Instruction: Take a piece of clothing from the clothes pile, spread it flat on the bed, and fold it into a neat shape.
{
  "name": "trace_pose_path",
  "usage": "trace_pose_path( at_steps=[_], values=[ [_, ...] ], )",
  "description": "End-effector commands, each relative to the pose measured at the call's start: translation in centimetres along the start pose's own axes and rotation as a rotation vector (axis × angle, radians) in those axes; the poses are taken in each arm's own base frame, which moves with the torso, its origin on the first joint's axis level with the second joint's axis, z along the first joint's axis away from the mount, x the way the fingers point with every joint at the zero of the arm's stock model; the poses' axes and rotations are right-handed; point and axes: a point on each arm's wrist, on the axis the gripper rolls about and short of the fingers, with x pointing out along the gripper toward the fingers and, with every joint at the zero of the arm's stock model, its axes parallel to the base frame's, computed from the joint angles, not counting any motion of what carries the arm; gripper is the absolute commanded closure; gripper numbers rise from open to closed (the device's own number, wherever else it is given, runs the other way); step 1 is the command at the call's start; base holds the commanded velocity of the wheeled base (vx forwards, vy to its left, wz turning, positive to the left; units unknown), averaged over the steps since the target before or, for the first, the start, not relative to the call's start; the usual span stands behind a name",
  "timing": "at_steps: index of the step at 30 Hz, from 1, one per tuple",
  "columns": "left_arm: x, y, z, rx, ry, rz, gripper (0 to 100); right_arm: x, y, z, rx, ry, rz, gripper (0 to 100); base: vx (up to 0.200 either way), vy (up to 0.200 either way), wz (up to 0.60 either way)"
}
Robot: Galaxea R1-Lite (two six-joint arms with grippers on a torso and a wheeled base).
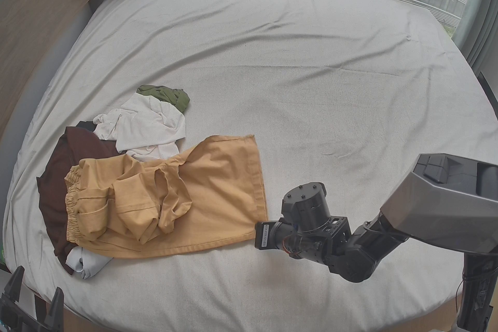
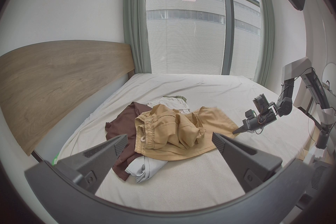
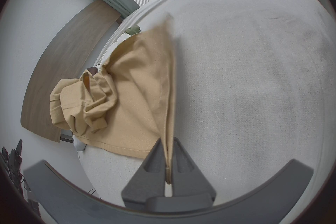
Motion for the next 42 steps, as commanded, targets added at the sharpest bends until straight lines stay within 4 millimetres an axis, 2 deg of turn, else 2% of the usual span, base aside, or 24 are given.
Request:
trace_pose_path(
  at_steps=[1, 9, 20, 35, 42],
  values=[
    [0.0, 0.0, -0.5, 0.000, 0.001, 0.000, 0, -1.1, -0.7, -0.6, 0.002, 0.007, -0.010, 100, 0.000, 0.000, 0.00],
    [0.0, 0.0, -0.5, 0.001, 0.001, 0.000, 0, -2.0, -2.4, -1.5, -0.011, -0.003, -0.027, 100, 0.000, 0.000, 0.00],
    [0.0, 0.0, -0.5, 0.001, 0.001, 0.000, 0, -4.2, -6.2, -1.8, 0.028, -0.053, -0.081, 100, 0.000, 0.000, 0.00],
    [0.0, 0.0, -0.5, 0.001, 0.001, 0.000, 0, -7.9, -8.5, -2.2, 0.061, -0.093, -0.102, 100, 0.000, 0.000, 0.00],
    [0.0, 0.0, -0.5, 0.001, 0.001, 0.000, 0, -9.6, -10.5, -2.8, 0.061, -0.094, -0.133, 100, 0.000, 0.000, 0.00]
  ],
)
